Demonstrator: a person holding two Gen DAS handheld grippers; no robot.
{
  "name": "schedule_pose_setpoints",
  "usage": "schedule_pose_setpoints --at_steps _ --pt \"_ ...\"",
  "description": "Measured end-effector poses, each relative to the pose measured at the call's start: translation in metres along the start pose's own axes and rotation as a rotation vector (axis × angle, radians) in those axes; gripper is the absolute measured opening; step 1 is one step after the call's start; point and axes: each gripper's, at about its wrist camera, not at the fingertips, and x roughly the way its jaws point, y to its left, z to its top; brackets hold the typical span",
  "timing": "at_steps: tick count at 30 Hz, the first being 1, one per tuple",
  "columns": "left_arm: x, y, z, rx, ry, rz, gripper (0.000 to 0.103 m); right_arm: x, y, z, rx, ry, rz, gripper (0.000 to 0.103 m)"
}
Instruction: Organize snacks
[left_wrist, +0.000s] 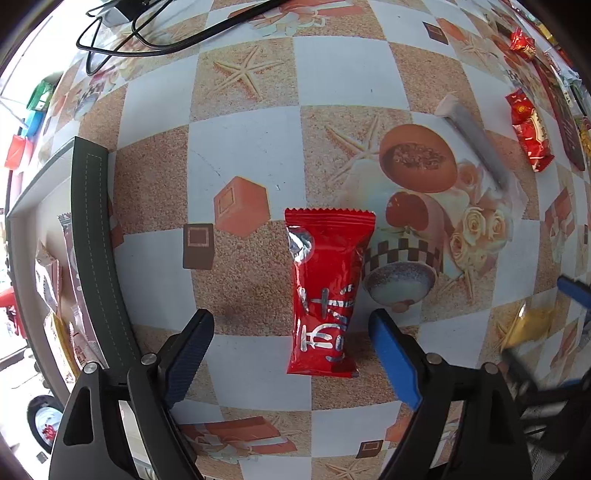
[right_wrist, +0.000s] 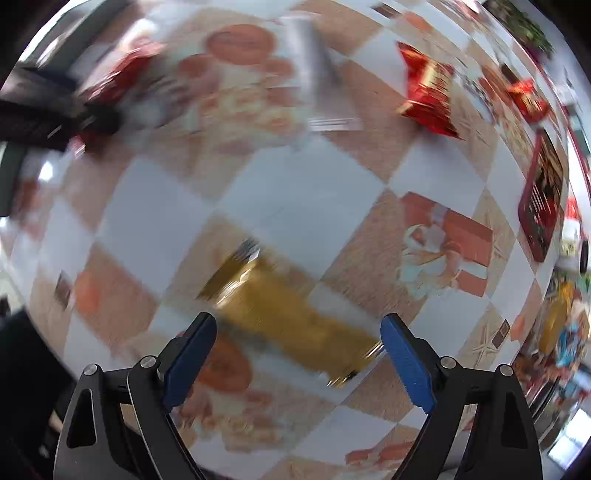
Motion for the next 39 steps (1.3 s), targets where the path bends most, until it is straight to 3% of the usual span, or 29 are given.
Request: schedule_pose_setpoints --at_steps 3,6,8,14,18,22,23,28,30,39 --pt "0.0 0.0 0.0 -0.001 0.0 0.003 0.09 0.005 -0.047 0.009 0.257 0.022 0.066 0.094" --pt "0.0 0.0 0.0 -0.001 0.0 0.002 0.09 0.009 -0.093 0.001 0.515 0.043 0.198 0.094" --pt "0.0 0.0 0.0 -0.002 0.001 0.001 0.09 0.009 -0.103 -0.003 0.566 0.046 0.24 0.094" --pt "-0.003 -0.011 0.005 0.022 -0.014 0.006 0.09 0.018 -0.087 -0.029 0.634 0.087 0.301 0.094" --pt "0.001 -0.019 0.01 0.023 -0.007 -0.008 0.091 0.022 -0.059 -0.02 0.68 0.123 0.266 0.102" --pt "0.011 -0.018 0.013 0.008 0.019 -0.023 0.103 0.027 -0.024 -0.006 0.657 0.144 0.176 0.103" --pt "0.013 -0.016 0.013 -0.009 0.026 -0.058 0.103 0.029 -0.007 0.0 0.657 0.136 0.172 0.103" --pt "0.014 -0.014 0.013 -0.024 0.024 -0.067 0.103 0.03 -0.011 0.005 0.665 0.138 0.178 0.103" --pt "0.015 -0.013 0.012 -0.022 0.015 -0.068 0.103 0.025 -0.03 0.009 0.665 0.138 0.179 0.103" --pt "0.012 -0.01 0.003 -0.018 -0.019 -0.069 0.103 0.031 -0.027 0.016 0.665 0.125 0.175 0.103"
